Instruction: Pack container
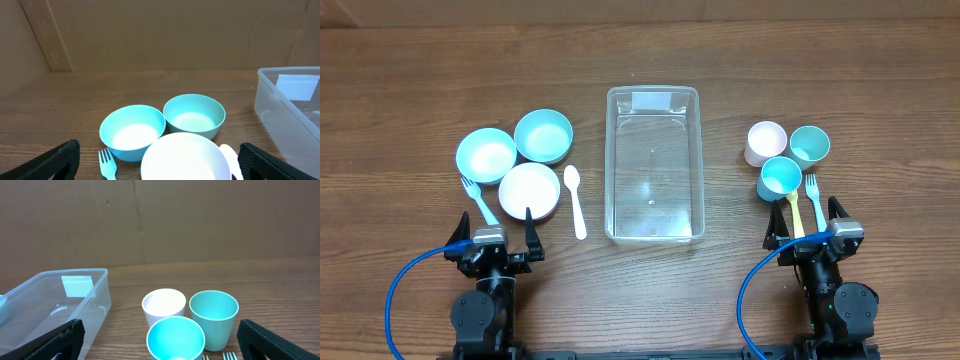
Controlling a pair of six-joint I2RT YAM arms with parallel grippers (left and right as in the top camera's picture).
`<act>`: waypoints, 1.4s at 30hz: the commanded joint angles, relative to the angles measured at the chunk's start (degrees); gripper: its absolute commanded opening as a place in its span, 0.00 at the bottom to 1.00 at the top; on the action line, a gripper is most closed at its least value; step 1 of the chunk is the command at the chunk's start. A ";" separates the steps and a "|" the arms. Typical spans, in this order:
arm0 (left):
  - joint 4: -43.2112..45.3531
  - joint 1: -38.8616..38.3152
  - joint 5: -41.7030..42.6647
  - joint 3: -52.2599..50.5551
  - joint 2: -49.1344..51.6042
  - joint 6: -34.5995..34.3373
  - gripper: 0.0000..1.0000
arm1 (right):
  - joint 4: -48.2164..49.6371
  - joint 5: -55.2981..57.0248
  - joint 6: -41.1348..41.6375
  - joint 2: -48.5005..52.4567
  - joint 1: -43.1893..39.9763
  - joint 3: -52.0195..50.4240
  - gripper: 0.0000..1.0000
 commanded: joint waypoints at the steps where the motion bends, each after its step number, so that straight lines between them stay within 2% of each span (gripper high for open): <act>1: 0.26 0.42 0.72 -0.35 -0.66 1.11 1.00 | 0.37 0.15 -0.22 -0.46 -0.15 -0.59 1.00; 12: 0.26 0.42 0.72 -0.35 -0.66 1.11 1.00 | 2.27 0.31 -0.22 -0.46 -0.15 -0.57 1.00; 23: 0.26 0.42 0.72 -0.35 -0.66 1.11 1.00 | 9.88 1.25 -0.24 -0.46 -0.15 -0.57 1.00; 42: 0.26 0.42 0.72 -0.35 -0.66 1.11 1.00 | 5.60 1.84 -0.22 -0.46 -0.15 -0.57 1.00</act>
